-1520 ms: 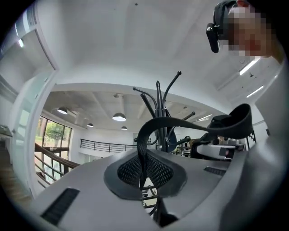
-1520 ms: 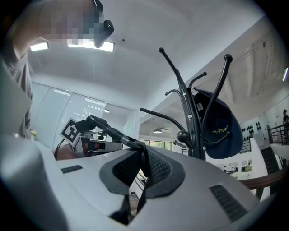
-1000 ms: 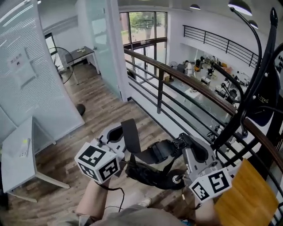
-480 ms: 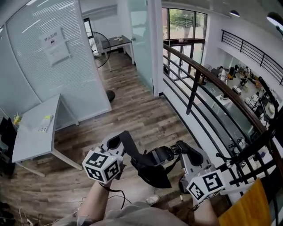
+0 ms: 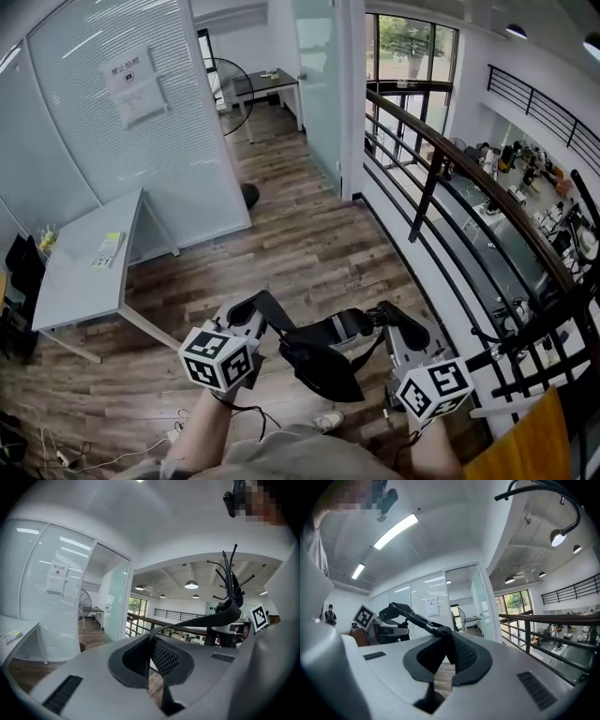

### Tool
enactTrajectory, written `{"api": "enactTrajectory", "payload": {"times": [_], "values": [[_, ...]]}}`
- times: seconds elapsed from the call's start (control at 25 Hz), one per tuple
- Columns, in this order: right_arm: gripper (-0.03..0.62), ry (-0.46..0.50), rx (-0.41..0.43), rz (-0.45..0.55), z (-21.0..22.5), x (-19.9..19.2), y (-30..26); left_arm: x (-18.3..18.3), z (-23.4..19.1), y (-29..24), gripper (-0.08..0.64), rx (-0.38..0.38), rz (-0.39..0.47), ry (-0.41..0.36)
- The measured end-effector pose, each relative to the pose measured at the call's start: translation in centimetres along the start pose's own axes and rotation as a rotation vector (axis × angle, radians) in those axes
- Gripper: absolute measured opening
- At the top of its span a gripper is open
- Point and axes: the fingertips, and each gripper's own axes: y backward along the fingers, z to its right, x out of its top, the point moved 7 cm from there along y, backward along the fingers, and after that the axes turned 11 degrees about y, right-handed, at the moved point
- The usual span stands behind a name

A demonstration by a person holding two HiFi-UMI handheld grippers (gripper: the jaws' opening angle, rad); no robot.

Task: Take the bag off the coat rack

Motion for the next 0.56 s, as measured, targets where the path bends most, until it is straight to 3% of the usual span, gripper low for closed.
{"api": "enactTrajectory", "payload": {"times": [0.56], "values": [[0.044, 0.014, -0.002, -0.048, -0.3, -0.3, 1.0, -1.0, 0.6, -0.5, 0.017, -0.020, -0.044, 0.008]]}}
